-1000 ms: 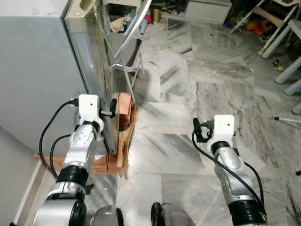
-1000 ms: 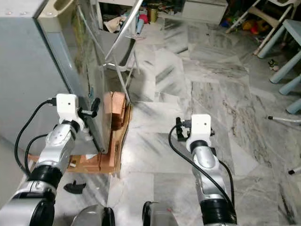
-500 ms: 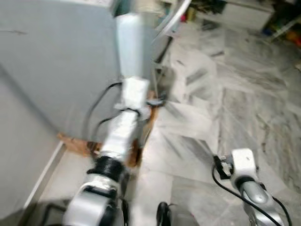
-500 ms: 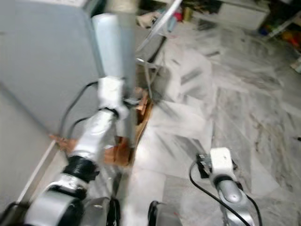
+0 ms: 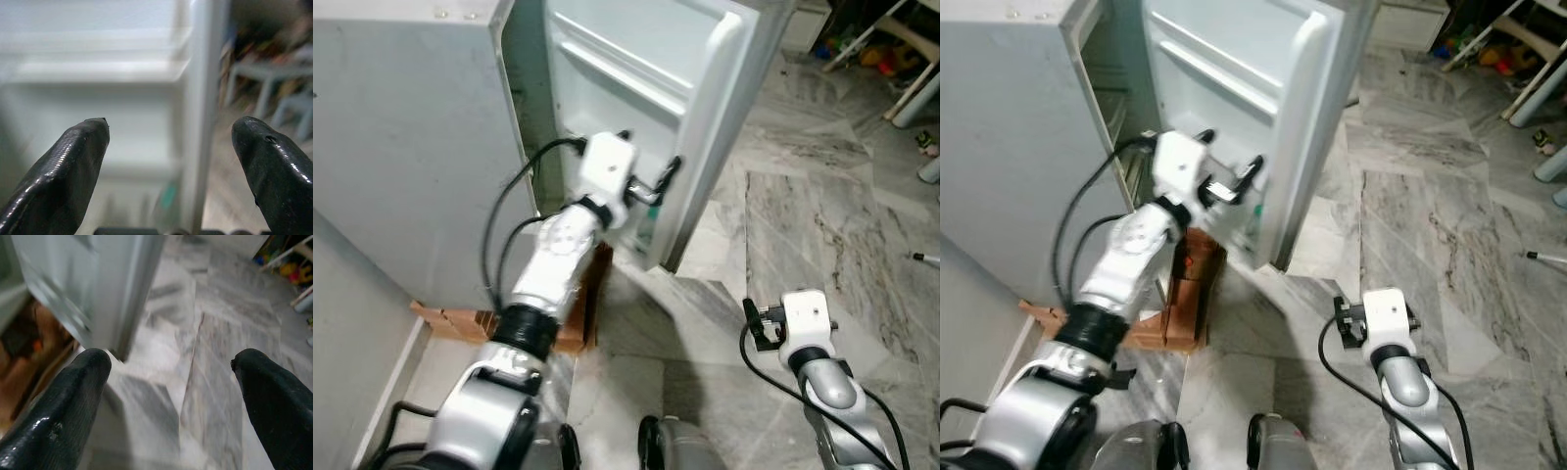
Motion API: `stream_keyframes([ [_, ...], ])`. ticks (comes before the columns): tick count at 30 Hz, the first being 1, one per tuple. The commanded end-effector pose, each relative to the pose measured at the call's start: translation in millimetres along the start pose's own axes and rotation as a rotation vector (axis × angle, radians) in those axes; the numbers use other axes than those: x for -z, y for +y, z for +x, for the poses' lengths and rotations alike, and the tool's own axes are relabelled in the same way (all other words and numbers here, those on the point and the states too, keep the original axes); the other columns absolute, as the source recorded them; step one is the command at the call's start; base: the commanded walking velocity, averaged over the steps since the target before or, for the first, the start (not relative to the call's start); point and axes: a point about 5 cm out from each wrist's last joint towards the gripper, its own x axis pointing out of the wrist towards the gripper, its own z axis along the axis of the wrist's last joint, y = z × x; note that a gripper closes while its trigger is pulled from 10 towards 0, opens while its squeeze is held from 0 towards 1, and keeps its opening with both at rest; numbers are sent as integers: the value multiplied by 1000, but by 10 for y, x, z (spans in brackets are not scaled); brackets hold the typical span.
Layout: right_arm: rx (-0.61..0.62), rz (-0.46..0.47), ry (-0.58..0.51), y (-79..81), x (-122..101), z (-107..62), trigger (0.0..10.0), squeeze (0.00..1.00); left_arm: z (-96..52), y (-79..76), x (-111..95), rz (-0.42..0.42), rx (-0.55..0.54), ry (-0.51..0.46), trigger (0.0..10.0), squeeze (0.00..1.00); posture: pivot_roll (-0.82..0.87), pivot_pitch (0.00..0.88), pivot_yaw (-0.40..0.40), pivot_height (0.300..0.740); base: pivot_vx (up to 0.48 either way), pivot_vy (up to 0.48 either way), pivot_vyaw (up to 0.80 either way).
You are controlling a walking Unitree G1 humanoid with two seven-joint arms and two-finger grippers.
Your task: Restocking fridge
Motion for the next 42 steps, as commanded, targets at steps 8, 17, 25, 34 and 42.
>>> stream_keyframes([
  [8, -61, 5, -45, 122, -92, 52, 10000, 0, -542, 226, 370, -33, -186, 111, 10000, 0, 10, 84, -78, 740, 0, -282, 0],
  [17, -69, 43, -67, 147, -138, 98, 10000, 0, -677, 299, 390, -43, -258, 134, 10000, 0, 17, 84, -74, 740, 0, -479, 0],
  [25, -66, 50, -78, 170, -158, 111, 10000, 0, -718, 349, 377, -24, -278, 145, 10000, 0, 19, 85, -66, 740, 0, -470, 0],
  [34, -78, 64, -110, 264, -272, 169, 10000, 0, -902, 403, 430, -3, -314, 187, 10000, 0, 40, 86, -61, 740, 170, -395, 0],
  [42, -103, 98, -132, 374, -361, 203, 10000, 0, -995, 450, 462, -11, -345, 206, 10000, 0, 56, 87, -61, 740, 340, -333, 0],
])
